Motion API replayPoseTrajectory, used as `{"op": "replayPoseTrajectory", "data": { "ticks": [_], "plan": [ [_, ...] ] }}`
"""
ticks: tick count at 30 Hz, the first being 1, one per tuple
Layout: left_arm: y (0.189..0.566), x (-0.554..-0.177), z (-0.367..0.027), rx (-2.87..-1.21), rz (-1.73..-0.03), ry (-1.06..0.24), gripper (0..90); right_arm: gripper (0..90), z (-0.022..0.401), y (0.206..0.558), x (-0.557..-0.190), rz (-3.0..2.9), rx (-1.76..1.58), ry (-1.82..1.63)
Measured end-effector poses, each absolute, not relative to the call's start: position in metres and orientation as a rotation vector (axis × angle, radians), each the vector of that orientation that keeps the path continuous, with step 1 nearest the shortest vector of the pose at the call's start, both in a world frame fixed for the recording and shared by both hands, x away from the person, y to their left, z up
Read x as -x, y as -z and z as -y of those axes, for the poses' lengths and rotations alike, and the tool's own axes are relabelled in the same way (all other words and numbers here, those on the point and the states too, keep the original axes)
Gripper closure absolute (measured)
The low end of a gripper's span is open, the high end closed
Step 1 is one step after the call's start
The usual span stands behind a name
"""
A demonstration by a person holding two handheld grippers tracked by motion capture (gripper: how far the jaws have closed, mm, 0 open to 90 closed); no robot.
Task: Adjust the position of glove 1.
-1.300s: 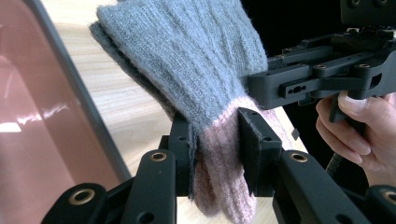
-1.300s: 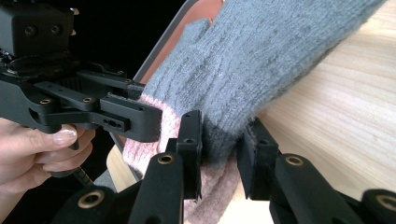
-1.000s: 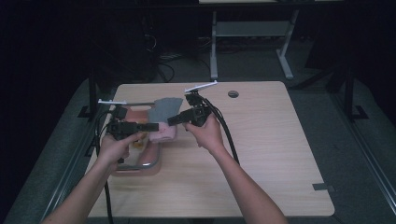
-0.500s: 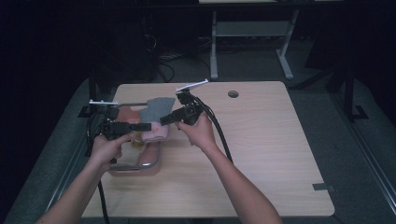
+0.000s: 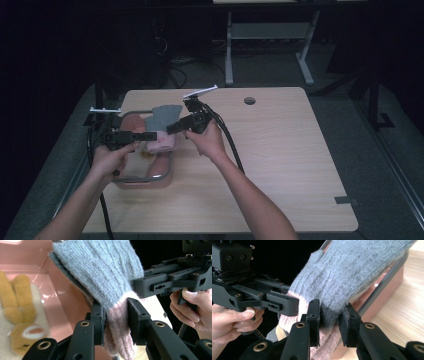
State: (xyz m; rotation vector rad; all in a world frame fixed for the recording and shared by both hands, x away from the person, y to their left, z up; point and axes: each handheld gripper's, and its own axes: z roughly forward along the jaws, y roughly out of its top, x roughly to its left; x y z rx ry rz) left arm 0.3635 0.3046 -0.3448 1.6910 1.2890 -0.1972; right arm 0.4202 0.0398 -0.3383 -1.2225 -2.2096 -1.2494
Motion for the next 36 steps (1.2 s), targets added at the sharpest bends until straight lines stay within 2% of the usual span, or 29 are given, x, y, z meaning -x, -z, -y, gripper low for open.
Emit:
{"op": "replayPoseTrajectory", "data": {
  "ticks": [17, 36],
  "plan": [
    [0.349, -0.362, -0.325, -1.656, -1.317, 0.2, 68.9, 71.6, -0.061, 0.34, -0.424, 2.215, 1.195, 1.236],
    [0.358, -0.361, -0.346, -1.692, -1.363, 0.18, 68.9, 71.5, -0.086, 0.356, -0.429, 2.207, 1.163, 1.213]
  ]
}}
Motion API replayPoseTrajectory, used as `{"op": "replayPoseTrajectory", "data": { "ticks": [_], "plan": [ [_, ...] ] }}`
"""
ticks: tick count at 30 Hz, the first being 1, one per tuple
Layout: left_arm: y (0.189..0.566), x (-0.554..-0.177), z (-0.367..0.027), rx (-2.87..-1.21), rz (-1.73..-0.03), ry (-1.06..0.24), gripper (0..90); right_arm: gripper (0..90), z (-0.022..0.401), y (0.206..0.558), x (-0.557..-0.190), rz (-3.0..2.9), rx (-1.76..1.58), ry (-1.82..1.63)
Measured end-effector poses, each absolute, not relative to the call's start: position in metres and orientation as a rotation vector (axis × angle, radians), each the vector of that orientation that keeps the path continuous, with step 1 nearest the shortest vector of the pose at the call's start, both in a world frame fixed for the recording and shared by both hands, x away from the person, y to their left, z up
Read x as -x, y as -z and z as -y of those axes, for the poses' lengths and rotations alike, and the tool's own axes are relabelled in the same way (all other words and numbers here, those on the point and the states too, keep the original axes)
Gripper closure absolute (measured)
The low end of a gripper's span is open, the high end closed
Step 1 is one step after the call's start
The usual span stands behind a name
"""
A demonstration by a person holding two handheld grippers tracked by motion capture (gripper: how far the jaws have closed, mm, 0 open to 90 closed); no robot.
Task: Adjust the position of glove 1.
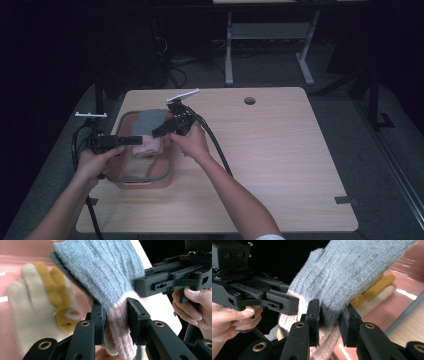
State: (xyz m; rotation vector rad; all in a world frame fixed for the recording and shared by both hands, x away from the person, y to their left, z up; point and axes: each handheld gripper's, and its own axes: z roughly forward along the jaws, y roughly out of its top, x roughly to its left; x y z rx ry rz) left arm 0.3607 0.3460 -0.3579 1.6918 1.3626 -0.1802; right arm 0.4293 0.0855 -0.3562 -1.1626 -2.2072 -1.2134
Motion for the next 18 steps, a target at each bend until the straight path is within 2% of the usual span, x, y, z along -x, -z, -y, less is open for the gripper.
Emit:
{"op": "replayPoseTrajectory", "data": {
  "ticks": [18],
  "plan": [
    [0.369, -0.359, -0.36, -1.722, -1.403, 0.162, 69.1, 71.1, -0.107, 0.375, -0.433, 2.216, 1.151, 1.143]
  ]
}}
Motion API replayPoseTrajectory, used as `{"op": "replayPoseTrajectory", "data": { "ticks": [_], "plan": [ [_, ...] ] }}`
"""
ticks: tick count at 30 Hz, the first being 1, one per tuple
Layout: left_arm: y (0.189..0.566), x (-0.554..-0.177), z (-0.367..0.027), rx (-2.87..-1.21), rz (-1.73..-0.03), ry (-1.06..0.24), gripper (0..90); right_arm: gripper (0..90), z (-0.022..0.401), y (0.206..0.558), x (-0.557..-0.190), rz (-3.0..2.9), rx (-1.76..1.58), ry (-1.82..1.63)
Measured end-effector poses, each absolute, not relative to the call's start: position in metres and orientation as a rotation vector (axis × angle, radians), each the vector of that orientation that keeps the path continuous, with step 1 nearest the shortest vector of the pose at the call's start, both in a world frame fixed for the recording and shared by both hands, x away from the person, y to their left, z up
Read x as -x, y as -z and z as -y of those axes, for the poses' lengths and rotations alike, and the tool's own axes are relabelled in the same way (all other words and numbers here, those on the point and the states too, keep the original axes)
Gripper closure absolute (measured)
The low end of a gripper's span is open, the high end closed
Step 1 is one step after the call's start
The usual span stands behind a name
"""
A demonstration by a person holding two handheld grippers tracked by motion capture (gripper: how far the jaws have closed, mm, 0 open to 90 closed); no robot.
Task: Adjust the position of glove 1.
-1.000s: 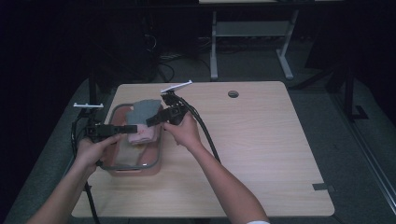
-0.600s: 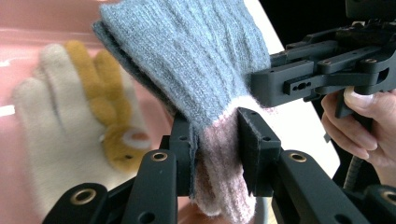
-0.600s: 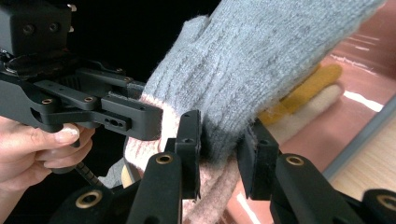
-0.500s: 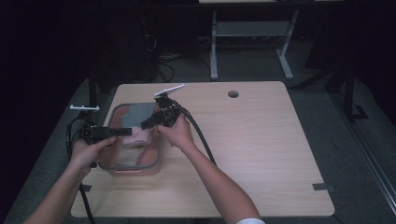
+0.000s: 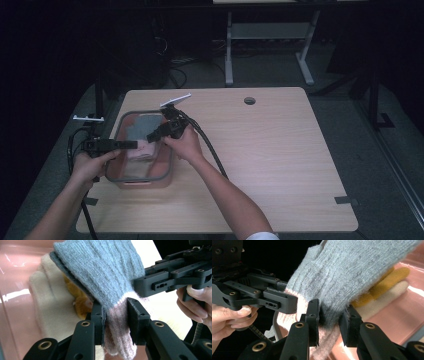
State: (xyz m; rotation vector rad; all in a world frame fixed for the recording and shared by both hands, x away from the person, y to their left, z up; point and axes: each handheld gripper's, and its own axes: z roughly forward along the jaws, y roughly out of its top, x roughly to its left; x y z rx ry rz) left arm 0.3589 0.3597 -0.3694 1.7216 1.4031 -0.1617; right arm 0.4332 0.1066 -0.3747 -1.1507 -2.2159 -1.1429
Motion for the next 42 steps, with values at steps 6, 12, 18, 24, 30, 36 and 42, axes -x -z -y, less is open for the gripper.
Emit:
{"op": "replayPoseTrajectory", "data": {
  "ticks": [6, 12, 18, 24, 30, 36, 42],
  "plan": [
    [0.373, -0.357, -0.363, -1.729, -1.409, 0.164, 69.2, 70.4, -0.11, 0.379, -0.433, 2.21, 1.15, 1.121],
    [0.377, -0.356, -0.364, -1.732, -1.42, 0.174, 69.2, 69.4, -0.111, 0.381, -0.433, 2.217, 1.149, 1.103],
    [0.385, -0.355, -0.371, -1.755, -1.488, 0.139, 69.3, 71.4, -0.106, 0.38, -0.435, 2.25, 1.173, 1.084],
    [0.394, -0.356, -0.369, -1.811, -1.528, 0.145, 68.5, 70.7, -0.101, 0.38, -0.436, 2.24, 1.192, 1.094],
    [0.392, -0.357, -0.368, -1.85, -1.538, 0.109, 61.0, 70.2, -0.097, 0.379, -0.435, 2.248, 1.185, 1.102],
    [0.387, -0.358, -0.371, -1.839, -1.542, 0.092, 51.0, 70.2, -0.089, 0.377, -0.435, 2.242, 1.196, 1.119],
    [0.377, -0.359, -0.371, -1.845, -1.522, 0.042, 44.7, 69.9, -0.083, 0.375, -0.434, 2.24, 1.205, 1.117]
  ]
}}
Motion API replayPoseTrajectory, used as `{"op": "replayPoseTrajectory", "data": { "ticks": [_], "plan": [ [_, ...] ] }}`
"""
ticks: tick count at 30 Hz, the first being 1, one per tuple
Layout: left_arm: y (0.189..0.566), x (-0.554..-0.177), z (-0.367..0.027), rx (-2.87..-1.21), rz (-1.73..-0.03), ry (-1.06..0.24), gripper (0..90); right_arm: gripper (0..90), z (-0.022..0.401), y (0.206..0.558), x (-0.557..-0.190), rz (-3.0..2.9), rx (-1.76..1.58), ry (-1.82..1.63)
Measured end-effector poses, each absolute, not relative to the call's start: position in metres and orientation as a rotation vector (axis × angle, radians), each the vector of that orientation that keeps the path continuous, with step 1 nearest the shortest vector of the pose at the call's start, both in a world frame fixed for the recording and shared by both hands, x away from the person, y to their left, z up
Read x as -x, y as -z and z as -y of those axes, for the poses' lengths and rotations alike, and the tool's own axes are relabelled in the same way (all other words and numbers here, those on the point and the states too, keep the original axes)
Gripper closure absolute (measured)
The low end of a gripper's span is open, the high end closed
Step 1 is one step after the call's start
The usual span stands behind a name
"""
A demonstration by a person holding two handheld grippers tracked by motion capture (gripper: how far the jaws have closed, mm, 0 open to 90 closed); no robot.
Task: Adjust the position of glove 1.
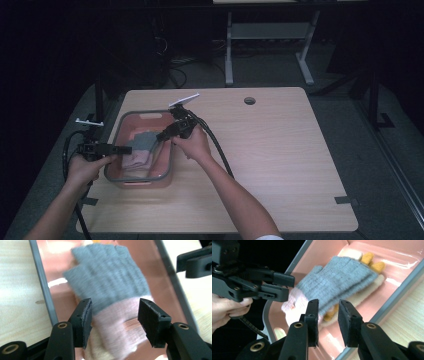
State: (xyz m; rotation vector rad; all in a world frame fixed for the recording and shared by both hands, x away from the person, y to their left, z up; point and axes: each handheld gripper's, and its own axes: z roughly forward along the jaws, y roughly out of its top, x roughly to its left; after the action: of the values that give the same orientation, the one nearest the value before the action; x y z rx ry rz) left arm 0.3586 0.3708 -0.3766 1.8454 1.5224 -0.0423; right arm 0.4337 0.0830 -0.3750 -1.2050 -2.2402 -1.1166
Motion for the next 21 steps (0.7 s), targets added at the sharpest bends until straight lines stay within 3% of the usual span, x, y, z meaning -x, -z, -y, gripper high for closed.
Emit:
{"op": "replayPoseTrajectory", "data": {
  "ticks": [21],
  "plan": [
    [0.352, -0.358, -0.357, -1.817, -1.427, 0.024, 42.4, 61.9, -0.044, 0.368, -0.433, 2.219, 1.249, 1.18]
  ]
}}
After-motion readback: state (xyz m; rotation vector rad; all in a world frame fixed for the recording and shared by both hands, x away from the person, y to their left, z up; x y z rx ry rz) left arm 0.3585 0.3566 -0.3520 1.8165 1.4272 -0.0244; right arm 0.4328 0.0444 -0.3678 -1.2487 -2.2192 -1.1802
